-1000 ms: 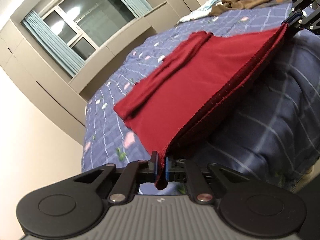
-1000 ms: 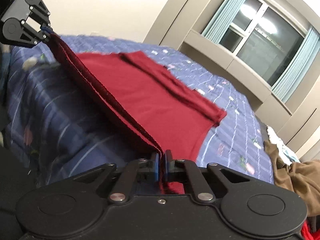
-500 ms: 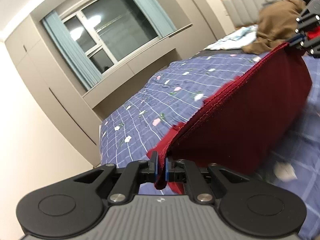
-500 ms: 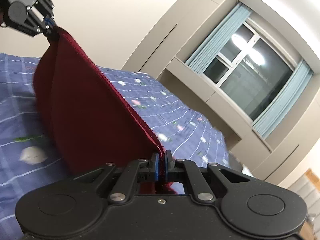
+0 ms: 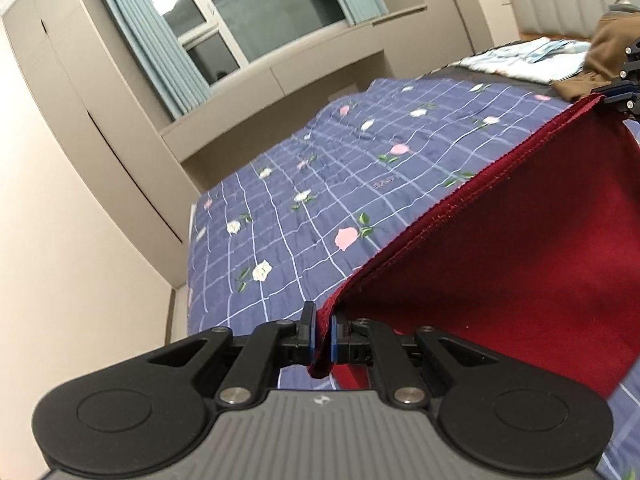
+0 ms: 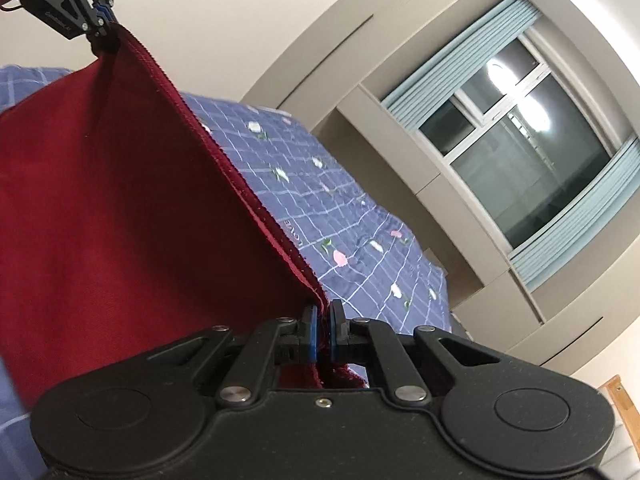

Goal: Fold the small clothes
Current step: 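Lift the hem with both grippers and fold it toward the collar, then lower the hem onto the sweater and open both grippers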

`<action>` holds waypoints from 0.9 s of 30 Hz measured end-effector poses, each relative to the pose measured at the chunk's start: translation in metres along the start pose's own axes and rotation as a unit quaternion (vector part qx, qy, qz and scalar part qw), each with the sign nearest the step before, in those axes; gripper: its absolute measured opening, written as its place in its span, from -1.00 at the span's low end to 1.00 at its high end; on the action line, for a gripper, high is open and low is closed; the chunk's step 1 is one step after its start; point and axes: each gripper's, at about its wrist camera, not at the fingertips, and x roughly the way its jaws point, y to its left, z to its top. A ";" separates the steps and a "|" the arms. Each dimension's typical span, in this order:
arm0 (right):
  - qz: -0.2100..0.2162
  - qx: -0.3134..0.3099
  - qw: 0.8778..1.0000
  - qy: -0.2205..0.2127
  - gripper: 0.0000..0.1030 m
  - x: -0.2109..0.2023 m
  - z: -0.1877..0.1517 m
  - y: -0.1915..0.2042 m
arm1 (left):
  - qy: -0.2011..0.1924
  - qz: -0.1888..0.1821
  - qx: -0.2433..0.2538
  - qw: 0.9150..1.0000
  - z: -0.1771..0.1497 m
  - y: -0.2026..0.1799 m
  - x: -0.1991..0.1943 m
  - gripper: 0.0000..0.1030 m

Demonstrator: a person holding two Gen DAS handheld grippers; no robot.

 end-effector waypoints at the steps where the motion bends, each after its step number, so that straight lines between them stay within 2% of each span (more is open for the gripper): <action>1: 0.003 0.001 1.000 0.006 -0.90 0.014 0.000 0.000 | 0.006 -0.001 -0.003 1.000 0.002 0.000 0.012 -0.88; 6: 0.029 0.002 0.999 0.045 -0.90 0.086 0.002 0.004 | 0.052 -0.019 -0.022 0.998 0.004 0.004 0.079 -0.87; 11: 0.060 0.014 0.994 0.086 -0.89 0.143 -0.004 0.020 | 0.101 -0.045 -0.064 0.992 -0.010 0.005 0.134 -0.87; 15: 0.074 0.017 0.992 0.105 -0.89 0.167 -0.013 0.034 | 0.118 -0.052 -0.080 0.988 -0.022 0.005 0.159 -0.87; 23: 0.080 0.021 0.989 0.120 -0.90 0.183 -0.026 0.050 | 0.128 -0.058 -0.095 0.985 -0.028 0.000 0.178 -0.81; 25: 0.073 0.021 0.990 0.118 -0.77 0.183 -0.026 0.051 | 0.130 -0.060 -0.101 0.984 -0.026 0.001 0.180 -0.75; 26: 0.066 0.021 0.991 0.115 -0.60 0.182 -0.026 0.051 | 0.132 -0.060 -0.103 0.984 -0.025 0.002 0.179 -0.73; 27: 0.061 0.024 0.991 0.114 -0.40 0.181 -0.026 0.049 | 0.135 -0.060 -0.103 0.984 -0.025 0.003 0.179 -0.47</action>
